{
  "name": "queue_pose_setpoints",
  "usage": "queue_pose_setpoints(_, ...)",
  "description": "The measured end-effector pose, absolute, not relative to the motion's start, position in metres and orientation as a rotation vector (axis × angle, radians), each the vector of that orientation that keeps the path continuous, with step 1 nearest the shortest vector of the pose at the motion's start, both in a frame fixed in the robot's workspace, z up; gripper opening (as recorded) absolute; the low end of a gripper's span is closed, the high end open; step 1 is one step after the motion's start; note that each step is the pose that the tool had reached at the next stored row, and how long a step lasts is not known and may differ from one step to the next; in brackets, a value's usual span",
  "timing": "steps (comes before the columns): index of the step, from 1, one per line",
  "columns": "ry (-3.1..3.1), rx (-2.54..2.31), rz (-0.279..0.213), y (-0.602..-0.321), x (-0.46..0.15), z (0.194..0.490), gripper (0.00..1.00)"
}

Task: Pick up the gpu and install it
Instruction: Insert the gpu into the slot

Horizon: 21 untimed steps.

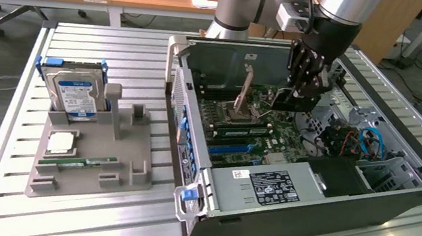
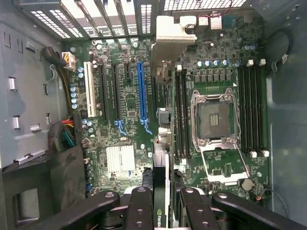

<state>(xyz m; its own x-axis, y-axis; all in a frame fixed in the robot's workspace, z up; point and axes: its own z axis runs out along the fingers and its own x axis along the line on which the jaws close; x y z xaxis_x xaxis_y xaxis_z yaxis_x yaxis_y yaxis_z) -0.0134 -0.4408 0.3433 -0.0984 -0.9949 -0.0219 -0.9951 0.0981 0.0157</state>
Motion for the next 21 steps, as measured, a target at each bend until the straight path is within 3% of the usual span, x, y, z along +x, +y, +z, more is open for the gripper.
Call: queue_pose_setpoints(21,2.324,-2.105,0.041,-0.4446,-0.0138,0.34,0.26)
